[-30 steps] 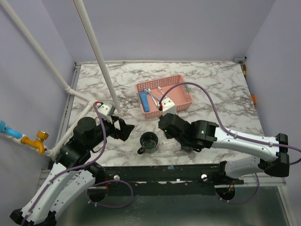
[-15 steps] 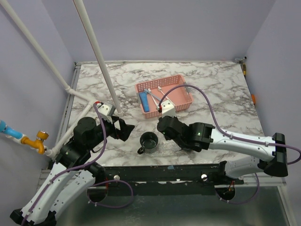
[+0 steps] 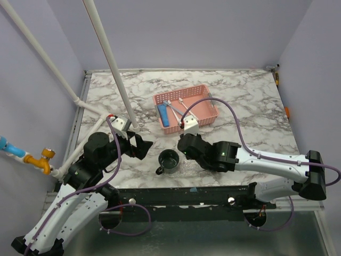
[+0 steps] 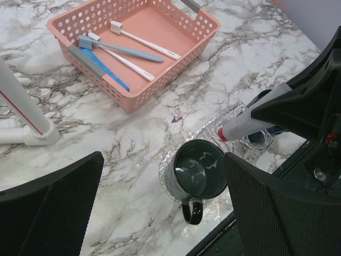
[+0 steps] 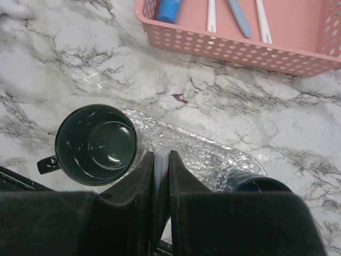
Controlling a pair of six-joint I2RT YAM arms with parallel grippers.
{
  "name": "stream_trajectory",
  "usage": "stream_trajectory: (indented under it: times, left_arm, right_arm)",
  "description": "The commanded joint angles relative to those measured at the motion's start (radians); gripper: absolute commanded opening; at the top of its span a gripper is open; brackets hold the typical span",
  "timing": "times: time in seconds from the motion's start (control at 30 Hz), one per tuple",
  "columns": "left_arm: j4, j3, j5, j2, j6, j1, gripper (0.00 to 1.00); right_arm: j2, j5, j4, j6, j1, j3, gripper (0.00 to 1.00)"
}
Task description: Prepare toiletry sets of a toothbrush and toothpaste on the tray
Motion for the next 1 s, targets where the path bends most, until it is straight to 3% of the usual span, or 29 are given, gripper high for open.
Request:
stream_trajectory:
  times: [0.0,0.97]
  left_arm:
    - [0.023,-0.01,0.023,0.001,0.015,0.007,0.93]
    - [0.026,-0.007,0.033,0.015,0.015,0.006,0.94]
  right_arm:
    - [0.006,0.058,0.056,0.035,0.009,-0.012,0.0]
    - [0.045,0.115,0.089,0.198,0.007,-0.096,0.0]
